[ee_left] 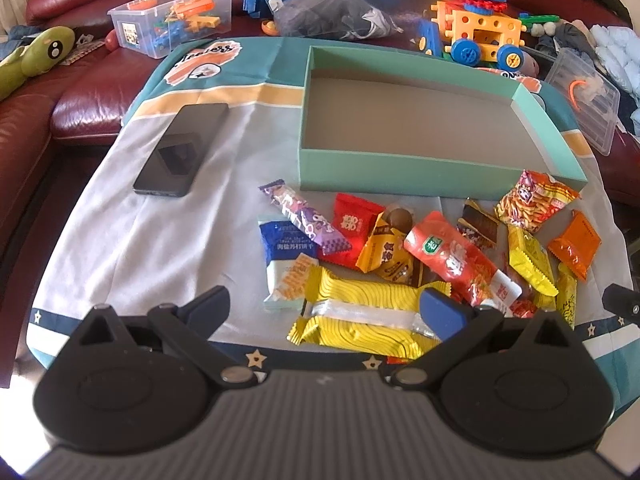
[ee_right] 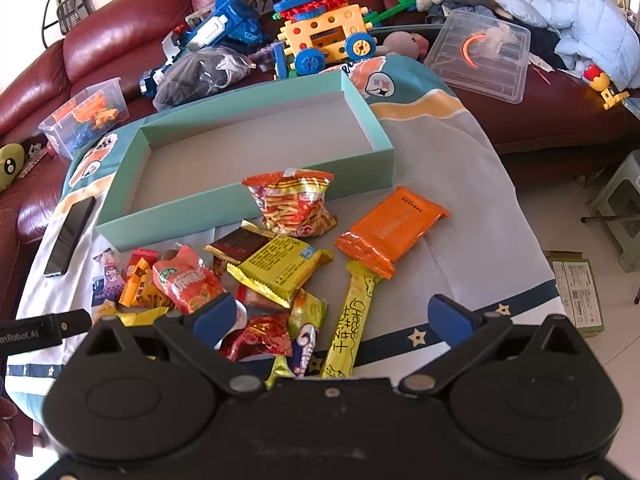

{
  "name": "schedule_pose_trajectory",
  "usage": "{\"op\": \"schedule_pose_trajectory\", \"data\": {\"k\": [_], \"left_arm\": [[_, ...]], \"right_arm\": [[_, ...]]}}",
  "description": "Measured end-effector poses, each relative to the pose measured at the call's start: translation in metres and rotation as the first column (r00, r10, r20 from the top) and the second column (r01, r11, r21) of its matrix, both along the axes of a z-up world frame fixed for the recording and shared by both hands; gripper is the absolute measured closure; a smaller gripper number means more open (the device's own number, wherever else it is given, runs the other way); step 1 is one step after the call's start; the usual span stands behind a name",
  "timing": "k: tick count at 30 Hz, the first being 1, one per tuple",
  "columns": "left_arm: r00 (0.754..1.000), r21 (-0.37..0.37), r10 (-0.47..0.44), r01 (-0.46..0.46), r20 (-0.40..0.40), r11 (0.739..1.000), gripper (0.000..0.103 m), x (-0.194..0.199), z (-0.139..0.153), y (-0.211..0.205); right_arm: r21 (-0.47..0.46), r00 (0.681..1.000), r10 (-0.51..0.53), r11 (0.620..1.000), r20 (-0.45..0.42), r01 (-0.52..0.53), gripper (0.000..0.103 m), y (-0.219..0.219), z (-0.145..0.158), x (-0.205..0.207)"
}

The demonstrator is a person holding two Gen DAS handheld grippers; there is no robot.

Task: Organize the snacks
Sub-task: 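Move both tools toward the pile of wrapped snacks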

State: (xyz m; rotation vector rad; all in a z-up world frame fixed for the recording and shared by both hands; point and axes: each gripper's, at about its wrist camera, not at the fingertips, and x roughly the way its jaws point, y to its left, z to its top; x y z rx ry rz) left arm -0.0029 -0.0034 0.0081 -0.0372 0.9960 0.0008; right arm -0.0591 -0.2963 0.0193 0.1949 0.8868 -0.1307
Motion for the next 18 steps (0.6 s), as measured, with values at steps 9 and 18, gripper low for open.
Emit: {"op": "schedule_pose_trajectory", "data": {"k": [9, 18], "left_arm": [[1.0, 0.002, 0.002, -0.002, -0.003, 1.0, 0.0, -0.001, 0.0, -0.001], [0.994, -0.075, 0.056, -0.063, -0.095, 0.995, 0.0, 0.007, -0.017, 0.01]], "right_arm": [[0.005, 1.0, -0.001, 1.0, 0.002, 0.001, 0.0, 0.0, 0.0, -0.003], [0.013, 1.0, 0.004, 1.0, -0.014, -0.004, 0.0, 0.001, -0.007, -0.003]]}}
